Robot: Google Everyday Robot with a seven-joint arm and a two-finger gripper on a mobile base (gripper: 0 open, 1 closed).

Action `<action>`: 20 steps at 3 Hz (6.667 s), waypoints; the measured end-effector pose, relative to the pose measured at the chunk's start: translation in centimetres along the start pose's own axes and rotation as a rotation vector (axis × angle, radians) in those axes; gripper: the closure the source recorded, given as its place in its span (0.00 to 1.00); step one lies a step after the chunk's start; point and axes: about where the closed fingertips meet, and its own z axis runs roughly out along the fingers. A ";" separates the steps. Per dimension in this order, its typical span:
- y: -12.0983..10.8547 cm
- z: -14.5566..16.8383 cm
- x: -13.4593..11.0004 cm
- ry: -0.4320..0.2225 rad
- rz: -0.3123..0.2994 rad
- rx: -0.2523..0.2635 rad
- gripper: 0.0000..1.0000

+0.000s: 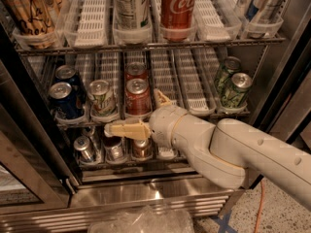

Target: Pick coke can from bottom shelf of fridge

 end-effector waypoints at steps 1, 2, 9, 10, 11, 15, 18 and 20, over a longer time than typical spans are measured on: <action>0.0 0.1 0.1 0.003 0.002 -0.001 0.00; -1.6 2.0 0.1 0.004 0.019 0.063 0.00; -2.2 5.3 -0.7 0.006 0.018 0.080 0.88; -2.2 5.3 -0.7 0.006 0.018 0.080 1.00; -2.2 5.3 -0.7 0.006 0.018 0.080 1.00; 0.5 2.3 -3.0 0.027 -0.001 0.065 1.00; 0.9 2.1 -4.1 0.015 -0.034 0.063 1.00; 2.2 0.9 -2.3 0.097 0.006 0.054 1.00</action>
Offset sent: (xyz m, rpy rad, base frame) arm 0.0356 -0.0132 -0.0034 0.0511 0.0112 -0.1545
